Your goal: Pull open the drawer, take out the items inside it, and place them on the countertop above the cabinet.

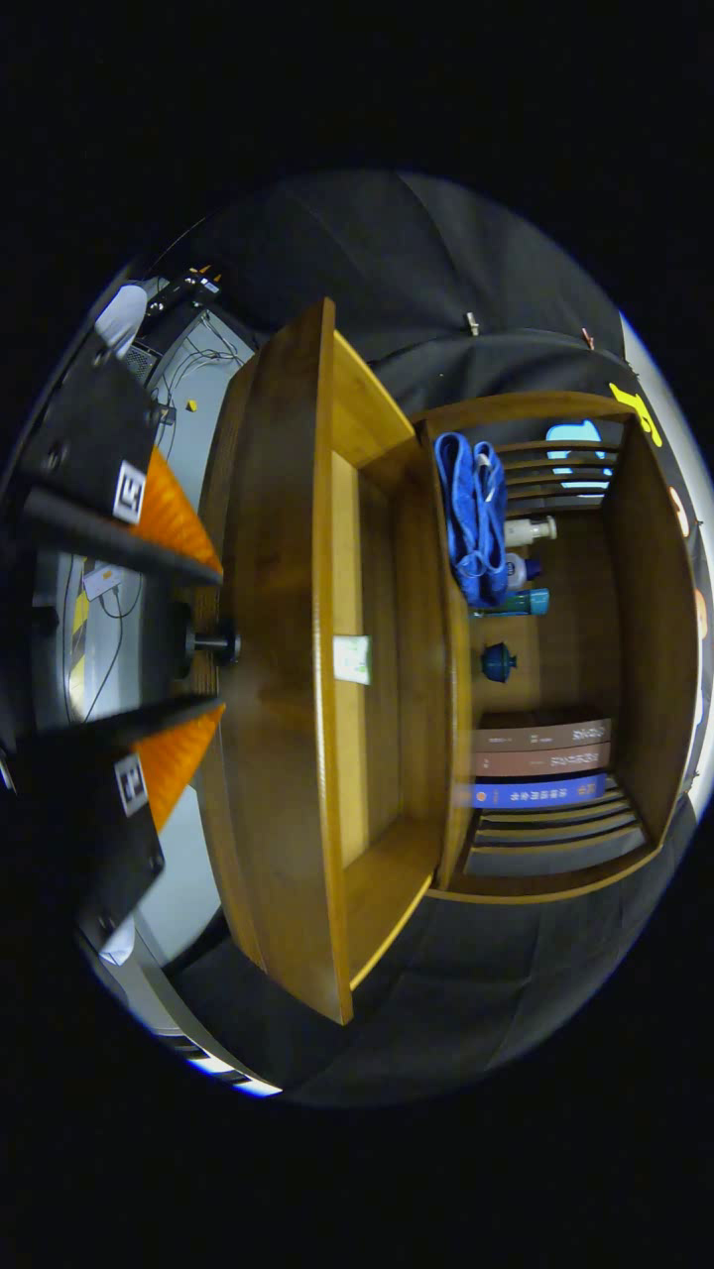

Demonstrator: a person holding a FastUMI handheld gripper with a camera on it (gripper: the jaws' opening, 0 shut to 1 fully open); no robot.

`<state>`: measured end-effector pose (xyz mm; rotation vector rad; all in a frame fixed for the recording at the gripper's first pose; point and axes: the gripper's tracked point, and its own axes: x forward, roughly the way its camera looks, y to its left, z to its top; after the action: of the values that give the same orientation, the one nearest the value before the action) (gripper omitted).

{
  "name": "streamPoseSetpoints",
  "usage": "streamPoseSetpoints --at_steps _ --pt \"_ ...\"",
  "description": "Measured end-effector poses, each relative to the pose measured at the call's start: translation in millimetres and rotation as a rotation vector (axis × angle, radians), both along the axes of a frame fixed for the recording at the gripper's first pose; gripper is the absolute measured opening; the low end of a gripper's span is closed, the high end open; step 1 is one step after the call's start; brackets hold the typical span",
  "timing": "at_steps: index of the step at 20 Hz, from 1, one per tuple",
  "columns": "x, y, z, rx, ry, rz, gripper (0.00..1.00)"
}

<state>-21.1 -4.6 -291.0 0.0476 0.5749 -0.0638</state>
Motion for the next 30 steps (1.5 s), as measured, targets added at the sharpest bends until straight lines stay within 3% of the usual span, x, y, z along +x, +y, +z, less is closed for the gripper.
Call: streamPoseSetpoints --at_steps 2,7,10,18,25,30 --pt "-3 3 20 0.005 -0.014 0.001 0.98" --pt "30 15 93 0.06 -0.079 0.028 0.98" --pt "76 6 103 0.077 -0.044 0.004 0.98" --pt "167 -6 25 0.044 0.329 0.002 1.0" --pt "165 -17 -41 0.063 0.641 -0.039 0.99" --pt "159 -18 -65 0.047 0.738 -0.04 0.99"
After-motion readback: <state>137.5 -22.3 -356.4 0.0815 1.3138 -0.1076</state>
